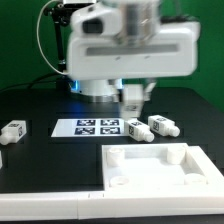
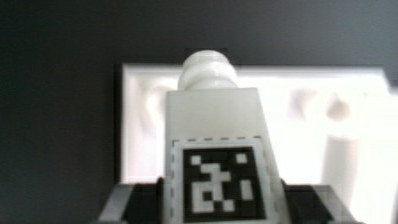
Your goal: Assemble one leg
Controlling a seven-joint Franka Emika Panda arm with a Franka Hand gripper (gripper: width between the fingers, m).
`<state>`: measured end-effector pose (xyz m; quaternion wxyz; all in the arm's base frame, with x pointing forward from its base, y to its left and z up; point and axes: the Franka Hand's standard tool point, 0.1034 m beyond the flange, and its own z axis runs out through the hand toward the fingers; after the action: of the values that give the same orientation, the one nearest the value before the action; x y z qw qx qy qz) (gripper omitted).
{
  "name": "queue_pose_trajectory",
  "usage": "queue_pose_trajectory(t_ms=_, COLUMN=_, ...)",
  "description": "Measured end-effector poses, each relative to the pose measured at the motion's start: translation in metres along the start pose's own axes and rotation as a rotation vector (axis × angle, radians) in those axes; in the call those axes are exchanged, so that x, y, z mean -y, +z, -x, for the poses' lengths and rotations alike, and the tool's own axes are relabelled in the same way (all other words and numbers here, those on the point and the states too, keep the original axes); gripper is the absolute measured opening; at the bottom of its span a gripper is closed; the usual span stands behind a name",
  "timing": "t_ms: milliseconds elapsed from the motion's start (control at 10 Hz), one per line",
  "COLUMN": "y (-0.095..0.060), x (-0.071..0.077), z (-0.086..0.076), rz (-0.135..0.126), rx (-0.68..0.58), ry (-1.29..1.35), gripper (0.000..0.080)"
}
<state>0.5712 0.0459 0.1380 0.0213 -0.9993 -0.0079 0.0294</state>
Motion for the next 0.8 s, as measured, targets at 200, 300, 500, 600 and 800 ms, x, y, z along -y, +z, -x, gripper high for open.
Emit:
queue_pose_trajectory(t_ms=200, y=-0.015, x=0.033, z=-0.036, rz=-0.001, rx=-0.243, ry=-0.013, gripper=0.0284)
queue_pose_trajectory(t_ms=300, y=-0.012, x=0.03, z=-0.034, rz=0.004, rx=-0.321, ry=-0.012, gripper=0.0284)
queue_pose_trajectory(t_ms=500, y=-0.01, x=0.027, z=-0.035, rz=0.011, rx=-0.424, ry=-0.012, gripper=0.0284)
queue_pose_trajectory(t_ms=600, y=-0.011, x=0.026, z=-0.037, rz=0.015, rx=-0.51, ry=-0.015, gripper=0.0284)
queue_pose_trajectory(t_ms=800, y=-0.006, x=0.028, z=-0.035, rz=0.018, rx=-0.543, ry=-0.019, gripper=0.0284)
